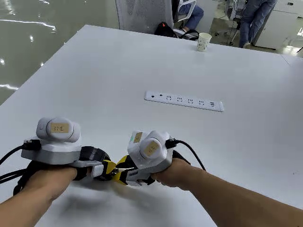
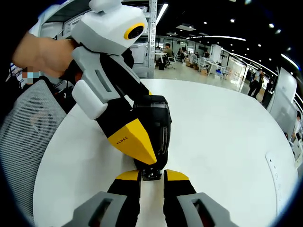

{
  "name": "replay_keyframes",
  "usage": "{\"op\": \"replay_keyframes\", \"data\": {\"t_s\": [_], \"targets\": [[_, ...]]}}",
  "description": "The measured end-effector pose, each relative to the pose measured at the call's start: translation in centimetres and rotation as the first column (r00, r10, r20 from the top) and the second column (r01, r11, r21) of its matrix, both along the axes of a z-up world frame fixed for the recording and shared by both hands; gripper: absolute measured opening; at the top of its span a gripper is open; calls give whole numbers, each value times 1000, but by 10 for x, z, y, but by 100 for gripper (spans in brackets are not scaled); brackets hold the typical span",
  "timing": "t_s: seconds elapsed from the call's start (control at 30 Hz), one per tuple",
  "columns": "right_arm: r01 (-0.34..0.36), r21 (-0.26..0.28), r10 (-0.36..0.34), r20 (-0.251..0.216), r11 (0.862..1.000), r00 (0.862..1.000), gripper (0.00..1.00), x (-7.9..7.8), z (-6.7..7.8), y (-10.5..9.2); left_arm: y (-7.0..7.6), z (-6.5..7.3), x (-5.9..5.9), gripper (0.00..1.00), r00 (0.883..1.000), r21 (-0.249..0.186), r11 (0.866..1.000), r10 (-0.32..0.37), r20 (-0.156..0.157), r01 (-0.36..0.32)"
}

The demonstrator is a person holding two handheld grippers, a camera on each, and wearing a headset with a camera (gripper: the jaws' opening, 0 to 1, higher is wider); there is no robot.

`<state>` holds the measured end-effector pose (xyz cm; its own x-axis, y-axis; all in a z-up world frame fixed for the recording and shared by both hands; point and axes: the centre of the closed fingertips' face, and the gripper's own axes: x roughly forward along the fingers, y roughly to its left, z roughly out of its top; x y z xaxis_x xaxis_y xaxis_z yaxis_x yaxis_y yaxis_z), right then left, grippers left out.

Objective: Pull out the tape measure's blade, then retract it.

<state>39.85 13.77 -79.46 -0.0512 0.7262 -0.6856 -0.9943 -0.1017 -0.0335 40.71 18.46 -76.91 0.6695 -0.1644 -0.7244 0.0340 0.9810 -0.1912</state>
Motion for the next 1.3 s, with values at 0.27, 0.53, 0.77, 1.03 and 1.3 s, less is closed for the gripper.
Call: {"op": "replay_keyframes", "data": {"t_s": [0.27,0.53,0.77,1.03,1.3], "targets": [[11,1,-11,12,1000,1000,16,0,3,-7,3,1,-2,61,1000,10,1000,-1,1,1],[42,15,-42,7,999,999,20,-1,9,-18,6,5,-9,62,999,40,999,-32,31,31],[77,24,-77,-5,997,997,23,-1,10,-30,11,9,-16,63,997,40,998,-41,61,39],[122,37,-121,-14,992,993,27,-2,15,-45,11,10,-25,65,995,45,997,-72,74,69],[175,44,-174,-24,984,984,29,-2,19,-63,8,12,-31,66,989,43,994,-109,96,105]]}}
